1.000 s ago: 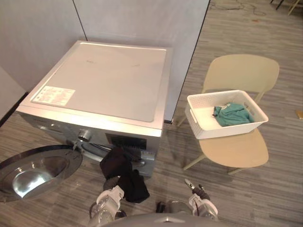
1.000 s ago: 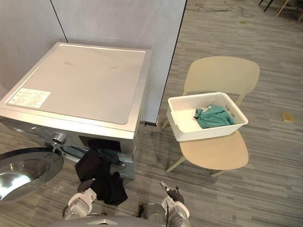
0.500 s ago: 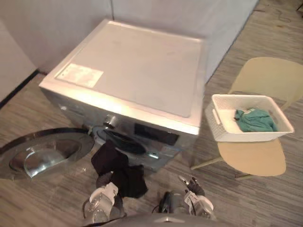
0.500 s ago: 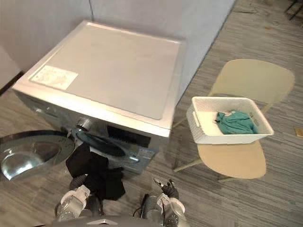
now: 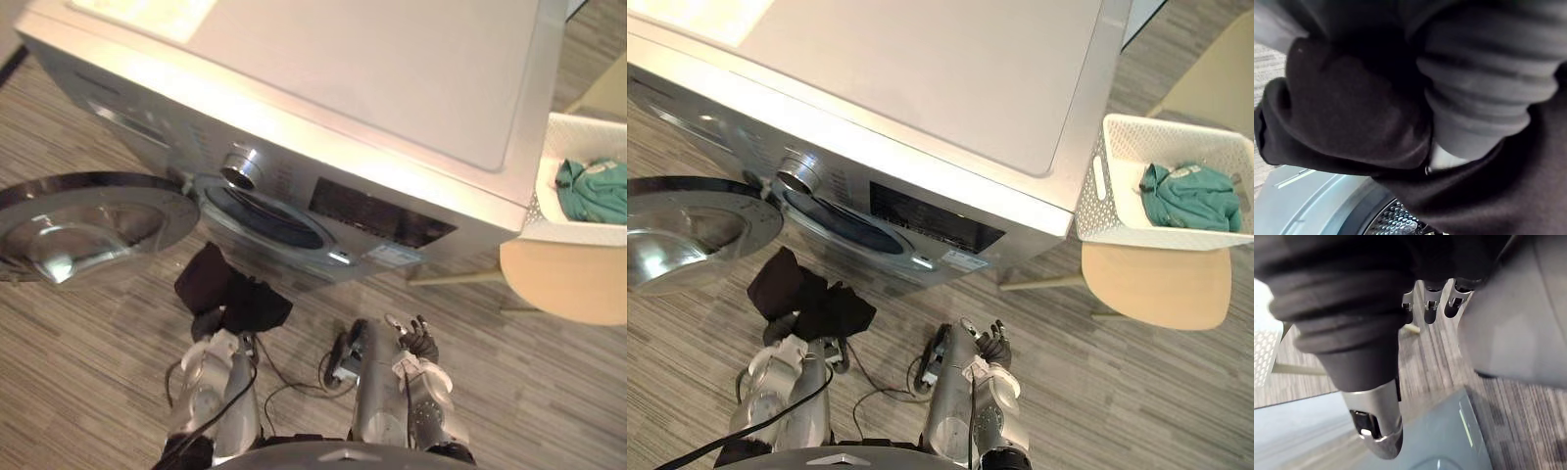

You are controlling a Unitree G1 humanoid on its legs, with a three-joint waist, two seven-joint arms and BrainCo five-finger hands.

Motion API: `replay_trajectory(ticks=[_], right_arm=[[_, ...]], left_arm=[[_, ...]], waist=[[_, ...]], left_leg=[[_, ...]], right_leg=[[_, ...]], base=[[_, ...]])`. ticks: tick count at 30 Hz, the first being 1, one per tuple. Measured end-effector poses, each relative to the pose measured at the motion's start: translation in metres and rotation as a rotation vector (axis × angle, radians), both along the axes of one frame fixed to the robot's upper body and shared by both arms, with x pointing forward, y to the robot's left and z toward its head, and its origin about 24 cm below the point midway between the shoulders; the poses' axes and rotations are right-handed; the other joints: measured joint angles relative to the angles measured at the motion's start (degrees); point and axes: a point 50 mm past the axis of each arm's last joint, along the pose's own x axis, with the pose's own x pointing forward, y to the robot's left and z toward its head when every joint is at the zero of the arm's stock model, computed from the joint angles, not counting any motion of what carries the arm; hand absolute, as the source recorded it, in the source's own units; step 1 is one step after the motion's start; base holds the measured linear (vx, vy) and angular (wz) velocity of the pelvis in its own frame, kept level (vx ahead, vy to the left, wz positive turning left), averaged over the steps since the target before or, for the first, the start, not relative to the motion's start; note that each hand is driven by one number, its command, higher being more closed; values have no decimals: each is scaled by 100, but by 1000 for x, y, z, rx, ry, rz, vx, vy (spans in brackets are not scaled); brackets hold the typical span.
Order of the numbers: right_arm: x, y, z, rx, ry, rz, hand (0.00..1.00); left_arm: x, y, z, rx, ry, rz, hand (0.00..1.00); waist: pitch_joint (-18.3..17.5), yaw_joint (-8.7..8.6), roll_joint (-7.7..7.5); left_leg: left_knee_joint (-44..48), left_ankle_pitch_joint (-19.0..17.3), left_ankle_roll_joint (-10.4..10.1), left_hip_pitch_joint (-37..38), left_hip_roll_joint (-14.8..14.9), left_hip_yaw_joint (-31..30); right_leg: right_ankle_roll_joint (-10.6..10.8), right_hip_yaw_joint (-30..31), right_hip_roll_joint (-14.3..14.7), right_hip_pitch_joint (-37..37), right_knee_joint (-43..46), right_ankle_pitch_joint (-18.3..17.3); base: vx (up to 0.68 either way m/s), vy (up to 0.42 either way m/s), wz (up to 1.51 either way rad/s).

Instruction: Pick up the laundry basket with both hands and put the clothes into the washing machine.

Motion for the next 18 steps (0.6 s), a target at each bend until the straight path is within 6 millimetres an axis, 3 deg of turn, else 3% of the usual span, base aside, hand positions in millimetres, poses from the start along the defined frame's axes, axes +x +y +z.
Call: replay_trajectory(ticks=[2, 6, 9, 18], right_arm=[[-1, -3, 0, -2, 11, -21, 0], [0, -14, 7, -9, -24, -65, 0], [-1, -15, 7, 2, -28, -82, 0], [-1, -18, 15, 37, -101, -136, 0]], left_arm=[[17, 2, 16, -9, -54, 35, 100], [68, 8, 71, -19, -230, 77, 100], [92, 6, 111, -50, -353, 88, 100], [146, 8, 193, -67, -485, 91, 100]], waist=[[77, -52, -35], [359, -198, -117], [427, -237, -195], [490, -535, -320]], left_leg=[[137, 1, 0, -285, 37, -26], [519, -12, 20, -992, 163, -165], [654, -10, 27, -1441, 287, -180], [833, 25, 37, -2261, 534, -187]], right_leg=[[-29, 35, 17, -292, 142, -14], [-54, 89, 102, -957, 471, -21], [-134, 119, 201, -1420, 560, 25], [-218, 181, 454, -2300, 636, 172]], base=[[-33, -24, -13], [-39, -26, -9], [-46, -23, -18], [-21, -52, -18]])
